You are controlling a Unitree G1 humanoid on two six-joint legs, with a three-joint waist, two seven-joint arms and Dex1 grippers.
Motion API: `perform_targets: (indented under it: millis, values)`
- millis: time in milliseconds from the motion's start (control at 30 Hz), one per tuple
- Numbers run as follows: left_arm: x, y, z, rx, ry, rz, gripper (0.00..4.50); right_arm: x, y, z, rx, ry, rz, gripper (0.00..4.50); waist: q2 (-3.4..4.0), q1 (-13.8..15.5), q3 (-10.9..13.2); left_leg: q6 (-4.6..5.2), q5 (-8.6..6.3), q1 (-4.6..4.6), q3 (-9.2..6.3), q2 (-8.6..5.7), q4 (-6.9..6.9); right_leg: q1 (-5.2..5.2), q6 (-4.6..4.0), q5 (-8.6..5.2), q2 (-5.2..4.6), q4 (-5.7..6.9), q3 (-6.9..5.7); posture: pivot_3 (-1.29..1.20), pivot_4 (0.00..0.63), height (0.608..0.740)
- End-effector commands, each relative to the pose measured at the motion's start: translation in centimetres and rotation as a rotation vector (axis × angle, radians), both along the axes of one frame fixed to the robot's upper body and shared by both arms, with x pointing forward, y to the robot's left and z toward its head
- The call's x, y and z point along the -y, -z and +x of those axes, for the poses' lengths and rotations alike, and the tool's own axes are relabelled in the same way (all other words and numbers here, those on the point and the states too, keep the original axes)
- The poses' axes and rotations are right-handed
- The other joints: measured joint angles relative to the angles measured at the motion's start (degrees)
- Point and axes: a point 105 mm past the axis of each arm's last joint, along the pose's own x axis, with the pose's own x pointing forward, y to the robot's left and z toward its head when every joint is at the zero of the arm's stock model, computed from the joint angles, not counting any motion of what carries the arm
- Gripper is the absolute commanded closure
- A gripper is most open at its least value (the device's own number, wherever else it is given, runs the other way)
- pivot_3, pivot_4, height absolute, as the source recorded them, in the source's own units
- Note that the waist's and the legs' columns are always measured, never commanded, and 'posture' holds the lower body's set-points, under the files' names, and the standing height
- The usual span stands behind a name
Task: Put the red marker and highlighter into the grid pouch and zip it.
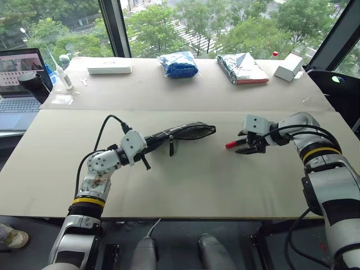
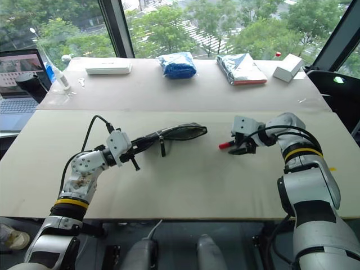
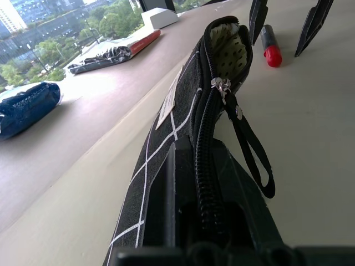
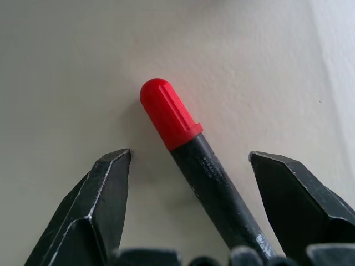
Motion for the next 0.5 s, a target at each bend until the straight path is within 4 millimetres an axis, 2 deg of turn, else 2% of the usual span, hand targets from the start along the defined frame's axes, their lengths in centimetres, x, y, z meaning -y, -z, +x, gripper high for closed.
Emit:
perform_targets:
  millis: [33,67,267,300,500]
  values:
    - [-0.2,-1.4,-0.2,0.050,-0.004,-0.021,4.50,1.5,0.1,0.0,-0.033,0.065,-0.066,1.50,0.00,0.1,0.0,0.00,0.00,0.00,0.00,0.00,0.01,0.01,0.00,0.00,0.00,0.01,0.00,0.00,0.150,0.740]
    - [-0.2,-1.4,-0.2,0.050,-0.004,-0.021,4.50,1.6,0.2,-0.2,-0.056,0.060,-0.069,1.75,0.00,0.2,0.0,0.00,0.00,0.00,0.00,0.00,0.02,0.01,0.00,0.00,0.00,0.02,0.00,0.00,0.150,0.740]
    - [-0.1,-1.5,-0.1,0.054,-0.005,-0.023,4.50,1.6,0.6,-1.1,-0.134,0.029,-0.065,3.91,0.00,0.2,0.0,0.00,0.00,0.00,0.00,0.00,0.02,0.02,0.00,0.00,0.00,0.02,0.00,0.00,0.150,0.740]
    - [-0.1,-1.5,-0.1,0.054,-0.005,-0.023,4.50,1.6,0.6,-1.1,-0.139,0.028,-0.063,4.10,0.00,0.2,0.0,0.00,0.00,0.00,0.00,0.00,0.02,0.02,0.00,0.00,0.00,0.02,0.00,0.00,0.150,0.740]
    - [0.1,-1.5,0.0,0.056,-0.002,-0.026,4.50,1.8,0.7,-2.0,-0.213,0.012,-0.021,4.11,0.00,0.2,0.0,0.00,0.00,0.00,-0.01,0.00,0.01,0.02,0.00,0.00,0.01,0.01,0.00,0.00,0.150,0.740]
